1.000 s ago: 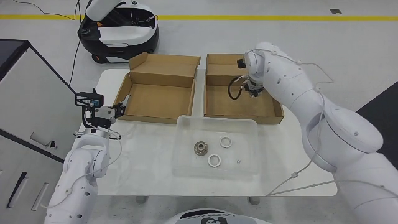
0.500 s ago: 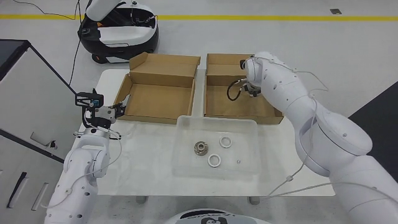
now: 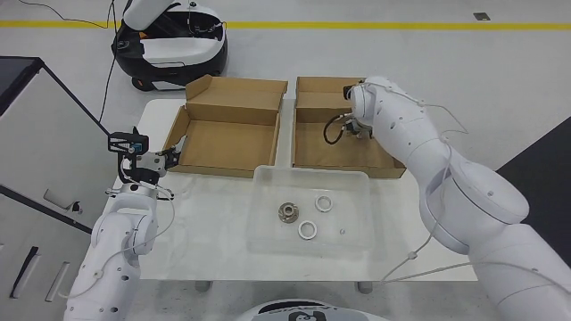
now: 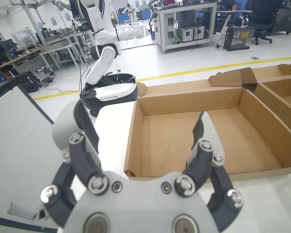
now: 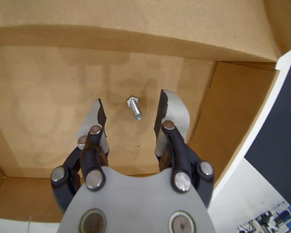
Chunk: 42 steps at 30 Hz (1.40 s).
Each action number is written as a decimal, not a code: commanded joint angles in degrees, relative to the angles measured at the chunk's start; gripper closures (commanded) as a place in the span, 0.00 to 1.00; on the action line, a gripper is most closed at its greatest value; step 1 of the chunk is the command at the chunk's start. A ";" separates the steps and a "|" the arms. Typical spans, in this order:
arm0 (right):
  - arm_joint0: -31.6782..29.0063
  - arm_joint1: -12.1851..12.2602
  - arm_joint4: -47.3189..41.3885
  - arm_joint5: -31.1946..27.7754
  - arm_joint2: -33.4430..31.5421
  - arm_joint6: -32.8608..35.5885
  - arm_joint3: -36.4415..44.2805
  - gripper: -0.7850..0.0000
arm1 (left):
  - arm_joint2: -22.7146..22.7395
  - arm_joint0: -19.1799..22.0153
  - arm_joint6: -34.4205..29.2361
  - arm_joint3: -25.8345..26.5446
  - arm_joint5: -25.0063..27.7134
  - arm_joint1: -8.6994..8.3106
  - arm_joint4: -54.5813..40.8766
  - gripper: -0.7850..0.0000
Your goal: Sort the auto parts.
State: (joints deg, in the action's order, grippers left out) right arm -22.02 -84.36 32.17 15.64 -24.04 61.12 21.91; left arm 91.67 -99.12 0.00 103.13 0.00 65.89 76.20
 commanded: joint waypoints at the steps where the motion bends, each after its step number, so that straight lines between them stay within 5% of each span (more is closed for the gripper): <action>1: 0.40 0.09 -0.14 -0.49 -0.53 -0.54 -0.02 0.00 | 0.00 0.00 0.00 0.00 0.00 0.00 0.00 0.00; 10: 1.02 1.72 0.10 -2.48 -3.11 -0.57 3.38 0.00 | 0.00 0.00 0.00 0.00 0.00 0.00 0.00 0.00; 20: -1.50 6.46 1.66 -3.14 -8.06 0.34 13.89 0.00 | 0.00 0.00 0.00 0.00 0.00 0.00 0.00 0.00; 26: -5.02 11.92 4.89 -1.21 -14.29 8.37 29.04 0.00 | 0.00 0.00 0.00 0.00 0.00 0.00 0.00 0.00; 33: -16.03 19.27 13.22 3.16 -25.97 17.85 54.18 0.00 | 0.00 0.00 0.00 0.00 0.00 0.00 0.00 0.00; 42: -16.63 19.54 13.37 3.36 -26.66 18.08 55.31 0.00 | 0.00 0.00 0.00 0.00 0.00 0.00 0.00 0.00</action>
State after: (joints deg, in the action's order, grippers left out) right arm -38.64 -64.82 45.54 19.00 -50.68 79.20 77.15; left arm 91.67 -99.12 0.00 103.13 0.00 65.89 76.20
